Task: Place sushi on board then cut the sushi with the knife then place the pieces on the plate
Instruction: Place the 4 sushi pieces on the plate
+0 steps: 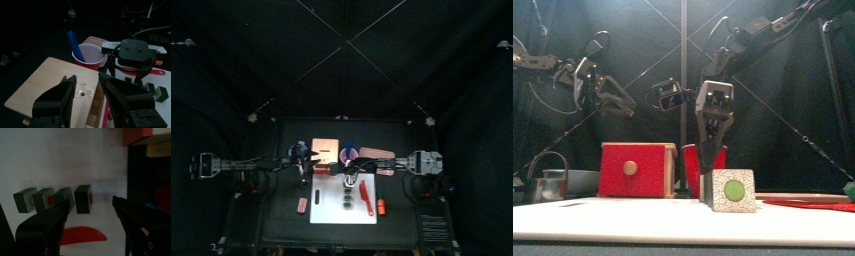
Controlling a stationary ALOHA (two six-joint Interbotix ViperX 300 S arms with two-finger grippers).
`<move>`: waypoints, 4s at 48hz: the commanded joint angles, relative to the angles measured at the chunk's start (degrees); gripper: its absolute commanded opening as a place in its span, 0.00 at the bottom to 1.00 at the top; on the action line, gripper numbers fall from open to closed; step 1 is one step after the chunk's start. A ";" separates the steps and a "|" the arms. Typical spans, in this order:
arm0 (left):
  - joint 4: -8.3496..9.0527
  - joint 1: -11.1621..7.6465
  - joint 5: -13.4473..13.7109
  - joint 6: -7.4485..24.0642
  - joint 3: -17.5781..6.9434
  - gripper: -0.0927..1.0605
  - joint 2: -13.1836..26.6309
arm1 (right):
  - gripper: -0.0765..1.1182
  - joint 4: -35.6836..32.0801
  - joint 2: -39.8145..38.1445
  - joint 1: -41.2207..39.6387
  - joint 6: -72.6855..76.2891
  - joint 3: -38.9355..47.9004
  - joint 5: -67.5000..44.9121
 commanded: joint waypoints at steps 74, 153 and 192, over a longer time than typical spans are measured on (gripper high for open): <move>0.97 -0.26 0.00 -0.09 1.23 0.76 -0.35 | 0.63 0.53 1.32 -0.97 0.26 -1.14 -0.97; 6.06 -2.02 -0.70 0.18 0.70 0.76 -0.35 | 0.58 -5.62 -15.38 -21.71 60.03 19.60 -11.25; 10.63 -3.43 -0.79 -0.18 1.58 0.76 -0.35 | 0.59 -14.06 -12.13 -23.99 60.21 17.23 -8.88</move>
